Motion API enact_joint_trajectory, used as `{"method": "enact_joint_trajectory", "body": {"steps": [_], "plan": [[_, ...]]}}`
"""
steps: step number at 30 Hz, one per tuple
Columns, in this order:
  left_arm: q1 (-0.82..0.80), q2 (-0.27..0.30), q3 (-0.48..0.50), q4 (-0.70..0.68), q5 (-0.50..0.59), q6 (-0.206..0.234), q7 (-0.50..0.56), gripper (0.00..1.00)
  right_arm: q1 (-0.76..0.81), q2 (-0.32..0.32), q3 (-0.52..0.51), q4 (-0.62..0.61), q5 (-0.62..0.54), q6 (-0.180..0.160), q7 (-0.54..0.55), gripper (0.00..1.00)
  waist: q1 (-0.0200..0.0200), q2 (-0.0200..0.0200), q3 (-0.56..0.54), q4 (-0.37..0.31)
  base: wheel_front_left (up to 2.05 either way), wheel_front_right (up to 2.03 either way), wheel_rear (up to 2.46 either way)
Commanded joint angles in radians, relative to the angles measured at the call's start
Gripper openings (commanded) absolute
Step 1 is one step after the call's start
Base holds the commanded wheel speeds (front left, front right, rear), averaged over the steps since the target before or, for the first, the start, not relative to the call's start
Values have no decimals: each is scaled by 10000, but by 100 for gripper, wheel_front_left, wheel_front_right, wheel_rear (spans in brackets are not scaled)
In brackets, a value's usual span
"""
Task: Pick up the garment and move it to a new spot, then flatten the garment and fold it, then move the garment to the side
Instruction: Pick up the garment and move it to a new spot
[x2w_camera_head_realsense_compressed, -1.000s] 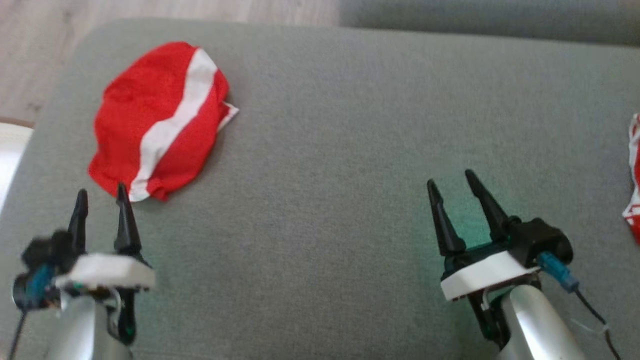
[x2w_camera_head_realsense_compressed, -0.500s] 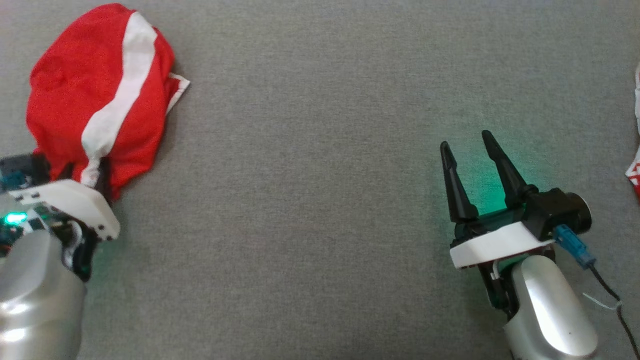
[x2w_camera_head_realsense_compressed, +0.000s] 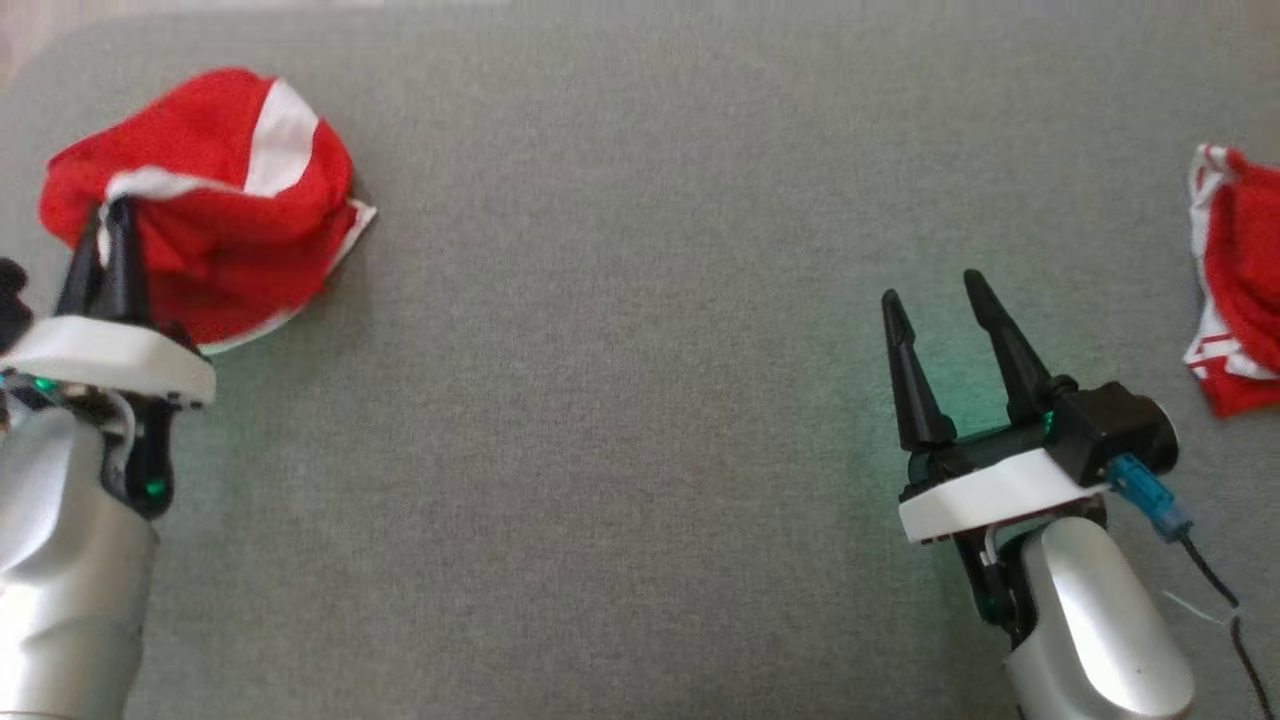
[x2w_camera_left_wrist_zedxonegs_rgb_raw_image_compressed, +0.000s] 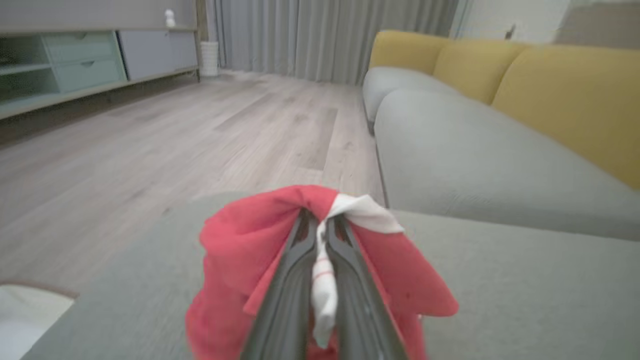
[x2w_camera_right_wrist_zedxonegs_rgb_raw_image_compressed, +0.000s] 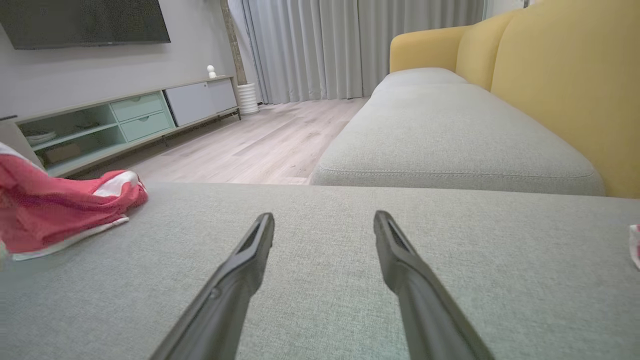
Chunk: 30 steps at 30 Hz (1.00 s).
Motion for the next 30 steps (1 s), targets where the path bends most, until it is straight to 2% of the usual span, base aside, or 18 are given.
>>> {"method": "enact_joint_trajectory", "body": {"steps": [1, 3, 10, 20, 25, 30], "plan": [[-22, 759, 149, -850, -149, 18, -270, 0, 67, -5, 314, -221, 117, -9, -109, 100, 0, 0, -460, -128, 0, 0, 0], [16, 798, 38, -1239, -209, 18, -337, 0, 119, -5, 321, -195, 154, -9, -109, 100, 0, 0, -593, -153, 0, 0, 0], [209, 845, -588, -3908, -459, 18, -347, 0, 427, -5, 348, -110, 414, -9, -109, 100, 0, 0, -1284, -454, 0, 0, 0], [52, 193, -1221, -7027, -637, 401, 650, 0, 455, -5, 430, -225, 776, -9, -109, 100, 0, 0, -1422, -1358, 0, 0, 0], [-384, -98, -1609, -7678, -582, 653, 1316, 0, 335, -5, 515, -290, 920, -9, -109, 100, 0, 0, -1174, -1918, 0, 0, 0], [-939, -132, -2090, -7245, -10, 874, 1820, 0, 118, -5, 651, -411, 1166, -9, -109, 100, 0, 0, -826, -2638, 0, 0, 0]]}}
